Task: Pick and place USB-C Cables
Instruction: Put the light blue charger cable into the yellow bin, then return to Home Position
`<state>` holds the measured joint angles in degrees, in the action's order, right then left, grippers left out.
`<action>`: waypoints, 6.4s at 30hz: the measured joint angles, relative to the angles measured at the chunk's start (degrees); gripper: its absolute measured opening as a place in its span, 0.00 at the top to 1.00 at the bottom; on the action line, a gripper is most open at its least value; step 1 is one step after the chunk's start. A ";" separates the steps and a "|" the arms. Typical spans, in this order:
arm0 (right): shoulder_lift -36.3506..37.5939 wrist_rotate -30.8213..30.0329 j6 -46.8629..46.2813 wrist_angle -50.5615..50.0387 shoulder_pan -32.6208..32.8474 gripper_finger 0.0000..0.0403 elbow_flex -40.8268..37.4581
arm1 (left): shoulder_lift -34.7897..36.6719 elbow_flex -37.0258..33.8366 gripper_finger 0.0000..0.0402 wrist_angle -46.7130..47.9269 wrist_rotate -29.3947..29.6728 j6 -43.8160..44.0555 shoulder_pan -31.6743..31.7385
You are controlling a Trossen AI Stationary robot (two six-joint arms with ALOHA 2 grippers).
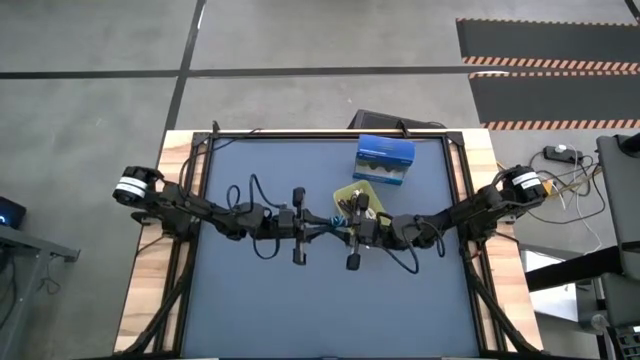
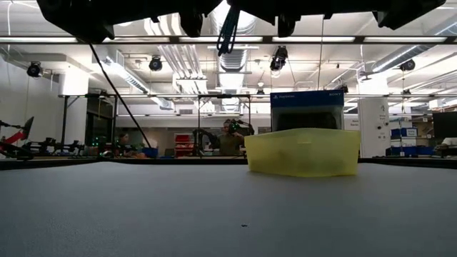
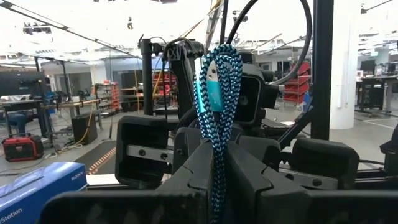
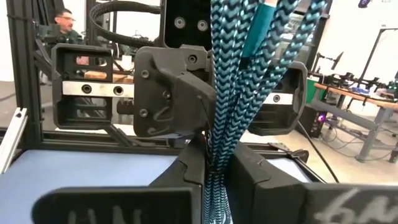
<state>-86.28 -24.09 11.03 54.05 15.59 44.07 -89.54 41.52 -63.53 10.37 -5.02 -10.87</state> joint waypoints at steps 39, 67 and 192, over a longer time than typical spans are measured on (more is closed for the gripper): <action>8.15 16.66 -45.87 -101.29 -13.01 0.93 35.51 | 18.44 -1.32 0.50 27.30 11.27 -9.21 1.05; -9.11 29.05 -48.58 -119.83 -28.02 0.93 40.11 | 29.84 -5.64 0.50 32.40 12.70 -8.94 1.05; 9.66 20.09 -13.56 -10.22 -10.23 0.92 -13.10 | 29.85 -10.48 0.50 32.90 12.87 2.01 1.01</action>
<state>-76.62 -4.00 -2.53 43.83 5.37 30.97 -59.68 31.04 -30.62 23.24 -3.00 -9.87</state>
